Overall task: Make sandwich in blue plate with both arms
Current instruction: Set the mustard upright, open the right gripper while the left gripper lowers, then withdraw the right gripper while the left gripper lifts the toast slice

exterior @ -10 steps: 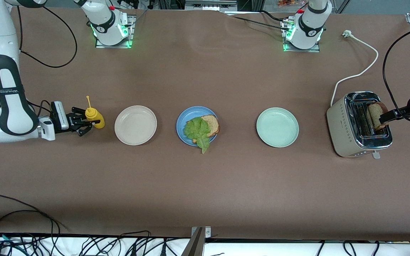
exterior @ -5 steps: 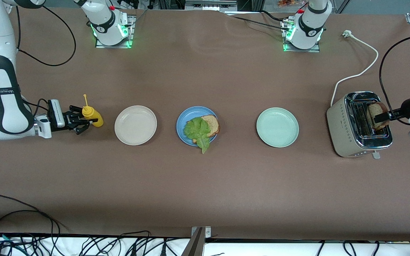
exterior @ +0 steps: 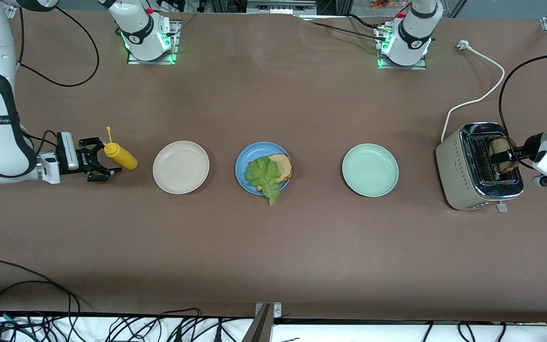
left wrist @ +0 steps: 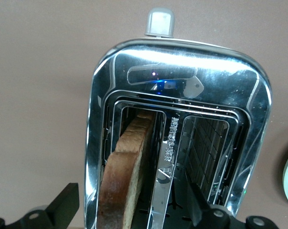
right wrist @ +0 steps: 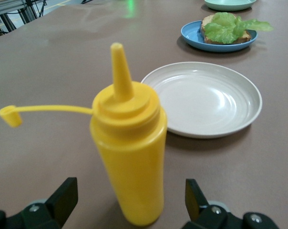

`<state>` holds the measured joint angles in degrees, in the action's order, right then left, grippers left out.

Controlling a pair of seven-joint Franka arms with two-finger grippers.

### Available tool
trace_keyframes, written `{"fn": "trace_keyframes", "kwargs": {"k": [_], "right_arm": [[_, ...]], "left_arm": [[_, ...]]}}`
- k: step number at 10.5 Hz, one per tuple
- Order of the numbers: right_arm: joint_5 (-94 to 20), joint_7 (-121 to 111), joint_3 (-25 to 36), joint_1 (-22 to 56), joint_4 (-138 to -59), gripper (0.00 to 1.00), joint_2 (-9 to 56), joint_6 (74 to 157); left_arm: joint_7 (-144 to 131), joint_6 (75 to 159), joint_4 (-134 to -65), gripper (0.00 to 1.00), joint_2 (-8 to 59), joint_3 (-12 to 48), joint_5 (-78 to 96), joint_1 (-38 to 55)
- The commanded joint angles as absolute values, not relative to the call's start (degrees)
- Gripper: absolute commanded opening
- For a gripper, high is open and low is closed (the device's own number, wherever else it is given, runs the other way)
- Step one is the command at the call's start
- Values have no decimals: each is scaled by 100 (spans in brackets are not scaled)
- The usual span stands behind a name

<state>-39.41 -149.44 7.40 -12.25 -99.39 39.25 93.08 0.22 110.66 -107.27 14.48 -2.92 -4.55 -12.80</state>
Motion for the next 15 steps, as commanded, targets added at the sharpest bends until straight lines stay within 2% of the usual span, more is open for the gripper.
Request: {"fn": "trace_keyframes", "kwargs": {"k": [1,2,5,10,14,15], "right_arm": [[-3886,-14568,1062,-1248,-9801,100,3527,9229],[-3572,-14050,1133,-1248,-9756,100,3316,9237],[-2936,-12696,1212,-1213,-9677,100,2788,9325],[-2136,-10597,1239,-783,-9685,100,2049,9869],[-1697,-7769,1056,-264,-9721,100,1960,10239],[-1183,-6595,759,-177,-9712,100,1925,10465]], "left_arm": [[166,10926,-10758,73,1362,-272,-598,-1318],[463,10794,-10740,1,1354,-272,-598,-1318],[738,10775,-10714,0,1345,-334,-598,-1318],[826,10162,-10390,0,1064,-325,-510,-1266],[817,9021,-9477,0,704,-203,-334,-1160],[791,8443,-8857,0,642,59,-325,-1108]]}}
